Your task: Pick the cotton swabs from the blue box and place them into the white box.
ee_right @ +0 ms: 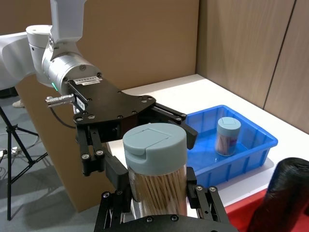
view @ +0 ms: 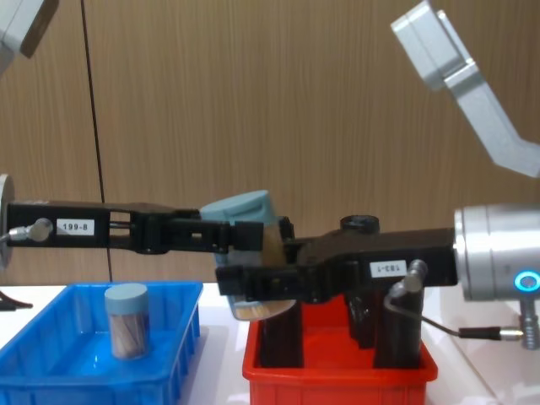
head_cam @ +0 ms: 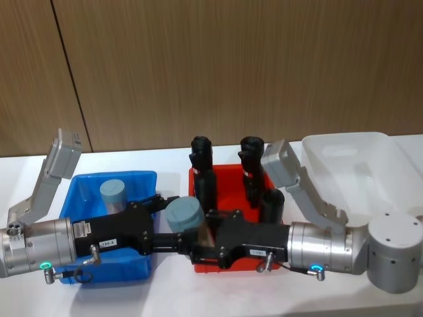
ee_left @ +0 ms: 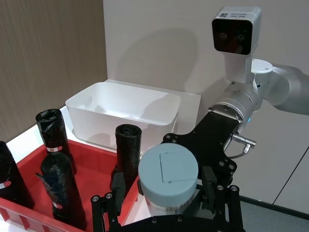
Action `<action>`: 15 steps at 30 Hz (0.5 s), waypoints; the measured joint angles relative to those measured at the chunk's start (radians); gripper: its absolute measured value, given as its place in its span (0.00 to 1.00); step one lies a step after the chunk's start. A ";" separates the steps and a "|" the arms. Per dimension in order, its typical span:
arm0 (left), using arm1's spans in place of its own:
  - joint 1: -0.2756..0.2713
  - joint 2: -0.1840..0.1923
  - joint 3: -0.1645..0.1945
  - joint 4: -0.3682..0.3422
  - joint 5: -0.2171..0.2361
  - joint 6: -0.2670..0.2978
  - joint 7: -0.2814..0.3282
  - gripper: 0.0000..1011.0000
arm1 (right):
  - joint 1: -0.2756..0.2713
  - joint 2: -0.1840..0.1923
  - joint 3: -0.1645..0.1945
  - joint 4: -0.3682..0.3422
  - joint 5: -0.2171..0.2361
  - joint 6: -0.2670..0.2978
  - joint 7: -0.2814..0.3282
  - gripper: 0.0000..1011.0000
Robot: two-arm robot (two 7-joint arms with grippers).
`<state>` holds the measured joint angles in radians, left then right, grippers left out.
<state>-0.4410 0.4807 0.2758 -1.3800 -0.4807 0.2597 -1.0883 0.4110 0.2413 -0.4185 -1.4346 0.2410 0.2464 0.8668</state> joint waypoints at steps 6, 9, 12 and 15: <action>0.000 0.000 0.000 0.000 0.000 0.000 0.000 0.99 | -0.015 0.024 0.014 -0.018 0.024 -0.003 -0.020 0.63; 0.000 0.000 0.000 0.000 0.000 0.000 0.000 0.99 | -0.025 0.038 0.021 -0.028 0.036 -0.005 -0.032 0.63; 0.000 0.000 0.000 0.000 0.000 0.000 0.000 0.99 | -0.043 0.065 0.039 -0.048 0.060 -0.009 -0.054 0.63; 0.000 0.000 0.000 0.000 0.000 0.000 0.000 0.99 | -0.060 0.089 0.054 -0.067 0.080 -0.015 -0.073 0.63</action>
<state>-0.4410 0.4808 0.2757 -1.3801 -0.4809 0.2598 -1.0883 0.3515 0.3304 -0.3641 -1.5013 0.3213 0.2314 0.7938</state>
